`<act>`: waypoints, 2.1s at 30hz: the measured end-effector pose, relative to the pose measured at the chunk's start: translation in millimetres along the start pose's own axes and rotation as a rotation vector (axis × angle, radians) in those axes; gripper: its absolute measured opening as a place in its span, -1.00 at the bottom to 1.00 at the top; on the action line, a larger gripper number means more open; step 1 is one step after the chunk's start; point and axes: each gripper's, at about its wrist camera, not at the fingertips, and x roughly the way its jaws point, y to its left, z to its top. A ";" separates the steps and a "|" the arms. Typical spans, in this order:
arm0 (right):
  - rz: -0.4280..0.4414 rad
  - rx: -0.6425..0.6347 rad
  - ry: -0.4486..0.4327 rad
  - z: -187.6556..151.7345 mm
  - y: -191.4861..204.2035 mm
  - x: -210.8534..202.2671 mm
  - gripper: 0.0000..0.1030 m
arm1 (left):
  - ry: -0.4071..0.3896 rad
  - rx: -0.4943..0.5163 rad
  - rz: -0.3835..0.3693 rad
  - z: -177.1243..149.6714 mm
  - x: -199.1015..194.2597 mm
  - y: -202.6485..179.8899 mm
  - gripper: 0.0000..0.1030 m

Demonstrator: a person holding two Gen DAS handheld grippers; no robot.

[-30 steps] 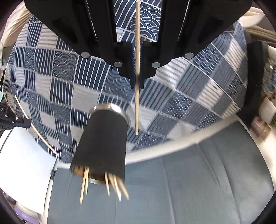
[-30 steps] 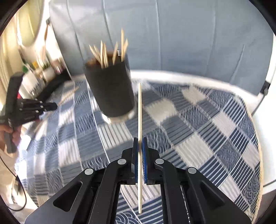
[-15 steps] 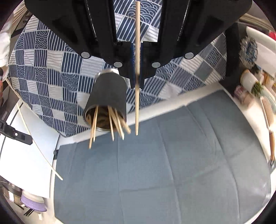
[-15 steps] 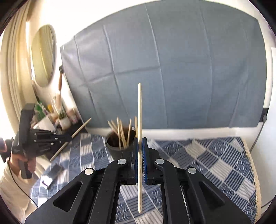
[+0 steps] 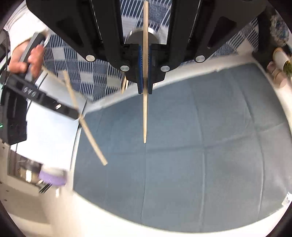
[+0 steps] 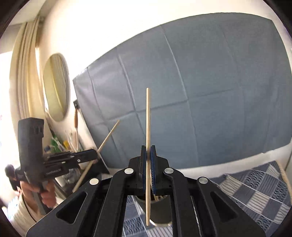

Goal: Organize utensils
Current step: 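Carry both held sticks over the black cup and lower them in, then open the left gripper over the cup while the right gripper releases its stick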

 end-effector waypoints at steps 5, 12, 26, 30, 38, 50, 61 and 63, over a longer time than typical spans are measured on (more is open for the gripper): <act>0.032 -0.017 -0.123 -9.6 8.7 13.0 -0.91 | -0.169 -0.041 -0.095 -5.7 2.9 1.7 -0.91; 0.038 -0.104 -0.296 -40.9 16.7 38.6 -0.91 | -0.471 -0.168 -0.191 -32.4 7.6 19.6 -0.91; -0.005 -0.048 -0.402 -93.3 -19.3 71.1 -0.91 | -0.587 -0.125 -0.164 -87.2 82.5 6.5 -0.91; -0.005 -0.060 -0.375 -102.7 -22.3 78.3 -0.91 | -0.573 -0.114 -0.150 -96.1 98.3 3.2 -0.91; -0.020 -0.071 -0.280 -122.0 -29.2 86.8 -0.91 | -0.503 -0.098 -0.122 -111.1 118.0 5.1 -0.91; -0.049 -0.103 -0.271 -121.0 -28.0 70.9 -0.85 | -0.487 -0.070 -0.091 -123.5 111.1 10.1 -0.91; -0.080 -0.042 -0.335 -107.5 -24.2 43.7 0.18 | -0.506 -0.092 -0.040 -116.0 87.4 10.2 0.09; -0.090 -0.021 -0.353 -104.3 -22.6 35.0 0.53 | -0.517 -0.090 -0.025 -114.3 79.5 8.3 0.36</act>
